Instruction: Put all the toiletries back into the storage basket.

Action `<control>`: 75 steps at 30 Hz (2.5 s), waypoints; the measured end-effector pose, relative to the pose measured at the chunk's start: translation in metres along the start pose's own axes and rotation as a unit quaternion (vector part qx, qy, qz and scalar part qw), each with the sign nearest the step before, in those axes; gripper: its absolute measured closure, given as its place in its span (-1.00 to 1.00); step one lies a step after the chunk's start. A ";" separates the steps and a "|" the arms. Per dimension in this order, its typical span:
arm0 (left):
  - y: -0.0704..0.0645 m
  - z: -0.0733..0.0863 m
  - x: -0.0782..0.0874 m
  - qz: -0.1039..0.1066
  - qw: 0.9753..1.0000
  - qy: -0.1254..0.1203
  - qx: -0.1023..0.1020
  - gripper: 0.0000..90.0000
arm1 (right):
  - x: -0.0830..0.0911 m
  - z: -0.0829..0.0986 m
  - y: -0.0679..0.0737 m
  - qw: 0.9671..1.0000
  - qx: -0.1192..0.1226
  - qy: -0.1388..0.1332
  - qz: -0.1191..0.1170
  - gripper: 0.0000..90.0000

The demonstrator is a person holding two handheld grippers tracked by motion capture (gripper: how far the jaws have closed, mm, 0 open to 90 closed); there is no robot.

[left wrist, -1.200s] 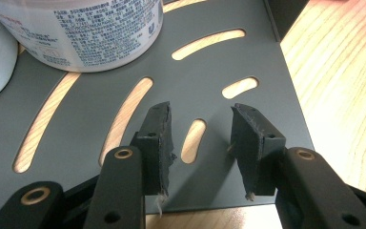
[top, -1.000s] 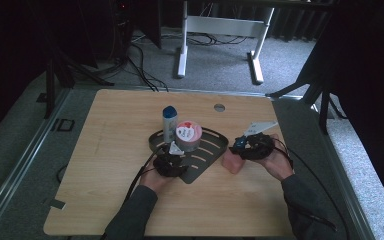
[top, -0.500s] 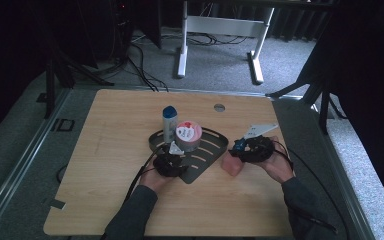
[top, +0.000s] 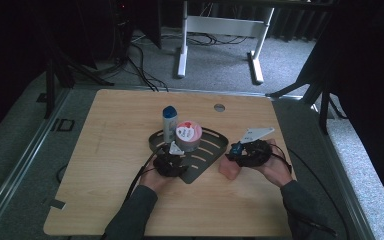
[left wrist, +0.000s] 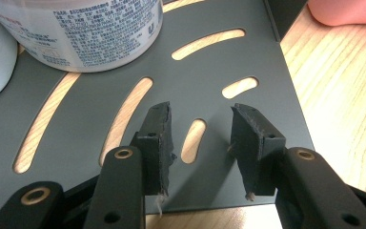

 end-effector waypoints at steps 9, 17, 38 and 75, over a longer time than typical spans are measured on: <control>0.000 0.000 0.000 -0.005 1.000 0.001 -0.009 0.32 | -0.004 -0.003 0.010 1.000 0.010 0.001 -0.007 0.18; 0.002 0.000 0.001 -0.020 1.000 0.009 -0.016 0.42 | -0.005 -0.004 0.017 1.000 0.014 0.001 -0.011 0.18; 0.002 0.003 0.002 -0.032 0.999 0.008 -0.025 1.00 | -0.013 -0.019 0.035 0.999 0.039 -0.005 -0.031 0.18; 0.004 0.004 0.002 -0.020 1.000 0.003 -0.013 1.00 | -0.018 -0.040 0.063 0.996 0.063 -0.017 -0.060 0.18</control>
Point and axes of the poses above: each handheld gripper's, and its own axes: x roughly backward along the jaws, z roughly out of its underside, y roughly to its left, the point moved 8 cm from there along -x, roughly forward along the jaws, and after that the axes turned 4 degrees about -z, right-handed, at the moved point
